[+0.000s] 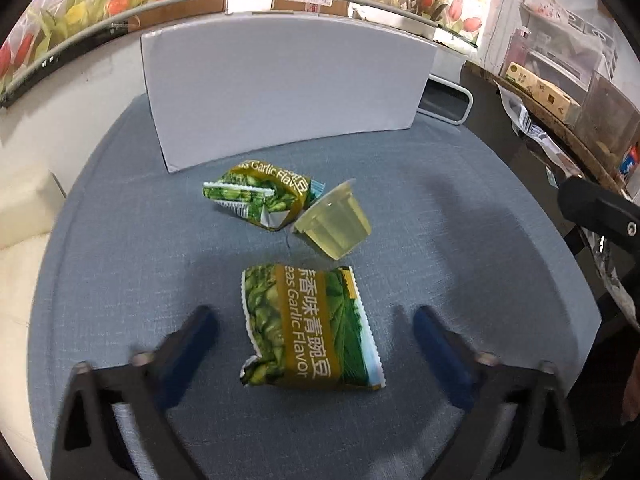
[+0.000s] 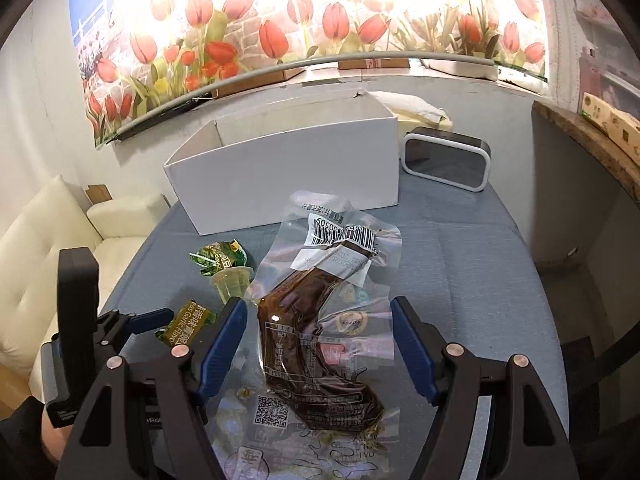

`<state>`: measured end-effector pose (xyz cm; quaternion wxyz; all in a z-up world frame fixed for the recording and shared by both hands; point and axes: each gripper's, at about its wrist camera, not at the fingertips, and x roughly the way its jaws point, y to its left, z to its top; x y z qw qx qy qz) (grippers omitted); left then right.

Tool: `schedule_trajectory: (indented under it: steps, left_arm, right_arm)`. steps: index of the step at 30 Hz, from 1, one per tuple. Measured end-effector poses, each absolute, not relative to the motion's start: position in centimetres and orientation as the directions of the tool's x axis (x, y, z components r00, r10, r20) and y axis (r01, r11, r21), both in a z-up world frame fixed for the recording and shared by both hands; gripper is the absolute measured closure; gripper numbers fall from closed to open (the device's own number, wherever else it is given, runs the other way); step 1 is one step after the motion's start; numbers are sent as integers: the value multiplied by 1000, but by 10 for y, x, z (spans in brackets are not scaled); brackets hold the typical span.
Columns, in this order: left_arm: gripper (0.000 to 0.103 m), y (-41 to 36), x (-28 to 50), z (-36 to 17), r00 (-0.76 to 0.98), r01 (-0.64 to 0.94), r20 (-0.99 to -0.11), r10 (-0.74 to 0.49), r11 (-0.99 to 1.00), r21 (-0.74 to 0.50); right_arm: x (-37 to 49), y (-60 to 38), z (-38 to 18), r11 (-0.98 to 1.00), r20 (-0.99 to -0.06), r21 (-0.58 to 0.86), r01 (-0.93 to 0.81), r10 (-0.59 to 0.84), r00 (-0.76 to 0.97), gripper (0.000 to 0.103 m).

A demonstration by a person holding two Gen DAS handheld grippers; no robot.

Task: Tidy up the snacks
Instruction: 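Lift the clear bag with the right gripper while the left gripper grasps the green pea bag, then lower both bags into the white box and open both grippers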

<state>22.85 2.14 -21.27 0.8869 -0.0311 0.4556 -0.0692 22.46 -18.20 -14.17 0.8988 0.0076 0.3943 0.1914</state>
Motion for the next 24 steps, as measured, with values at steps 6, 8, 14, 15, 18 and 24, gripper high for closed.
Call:
schedule_trajectory:
  steps: [6,8,14,15,18,24]
  left_arm:
    - [62,22,220,-198,594,111,-792,-143,989,-96]
    - [63,24,215,-189,606,115,-780,-157,987,-109]
    - [64,30,206,-135,695,146,-694,-190,982,-122]
    - [64,31,207,-124,710,148,-677,-194,981,-126]
    - [64,42,217,-91,751,153,-630,-199,980,-127]
    - [64,67,268,-45,802,132,-567,-188,981,-140]
  right_arm:
    - [223,-183,-147,921,-707,188,-341,368,604,25]
    - [223,-182,-147,918,-706,189,-347,373,602,26]
    - [225,-177,-140,908,-689,195,-370,396,607,25]
    - [227,-174,-136,905,-684,191,-379,400,610,25]
    - [238,-167,-121,897,-661,186,-401,416,624,25]
    - [281,-150,-84,892,-612,154,-425,424,668,25]
